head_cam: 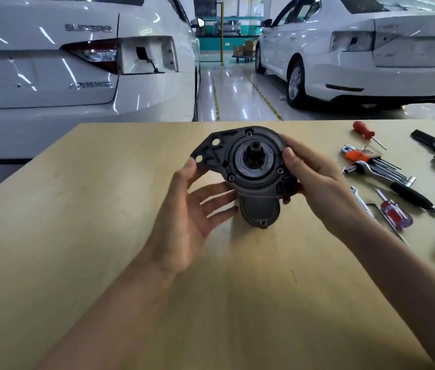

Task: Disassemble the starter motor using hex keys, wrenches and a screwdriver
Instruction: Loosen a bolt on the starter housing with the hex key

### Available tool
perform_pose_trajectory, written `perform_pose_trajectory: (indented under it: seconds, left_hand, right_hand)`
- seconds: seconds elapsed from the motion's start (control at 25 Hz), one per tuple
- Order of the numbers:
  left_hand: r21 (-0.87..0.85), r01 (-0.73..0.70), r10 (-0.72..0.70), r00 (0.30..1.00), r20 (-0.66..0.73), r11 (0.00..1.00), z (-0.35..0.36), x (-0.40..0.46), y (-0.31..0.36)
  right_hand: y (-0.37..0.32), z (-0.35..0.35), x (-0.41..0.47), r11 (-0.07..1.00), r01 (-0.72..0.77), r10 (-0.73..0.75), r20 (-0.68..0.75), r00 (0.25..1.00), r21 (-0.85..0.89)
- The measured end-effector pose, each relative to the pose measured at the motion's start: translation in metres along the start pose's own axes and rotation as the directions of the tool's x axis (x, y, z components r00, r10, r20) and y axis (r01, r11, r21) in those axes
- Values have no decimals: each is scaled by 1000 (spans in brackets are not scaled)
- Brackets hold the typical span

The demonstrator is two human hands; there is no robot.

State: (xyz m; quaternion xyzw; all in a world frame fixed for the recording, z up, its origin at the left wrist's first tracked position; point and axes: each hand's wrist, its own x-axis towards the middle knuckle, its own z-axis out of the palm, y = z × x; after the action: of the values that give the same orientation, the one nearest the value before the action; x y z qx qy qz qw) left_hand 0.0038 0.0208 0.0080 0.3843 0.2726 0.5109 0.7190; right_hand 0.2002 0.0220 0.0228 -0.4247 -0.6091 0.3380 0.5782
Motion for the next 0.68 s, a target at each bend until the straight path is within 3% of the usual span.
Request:
perform_pose_trajectory:
  seconds: [0.12, 0.4, 0.52, 0.68]
  left_hand:
    - [33, 96, -98, 991, 87, 995, -11, 9, 12]
    - [219, -173, 136, 975, 176, 960, -36, -4, 10]
    - [209, -219, 173, 961, 217, 953, -30, -4, 9]
    - [283, -278, 219, 950, 222, 918, -17, 8, 5]
  right_hand:
    - [-4, -10, 6, 1000, -10, 9, 35, 999, 19]
    - [-8, 7, 21, 998, 41, -35, 97, 995, -56]
    - [-10, 9, 30, 997, 68, -66, 35, 997, -45]
    - [-11, 6, 41, 969, 192, -203, -60, 977, -158]
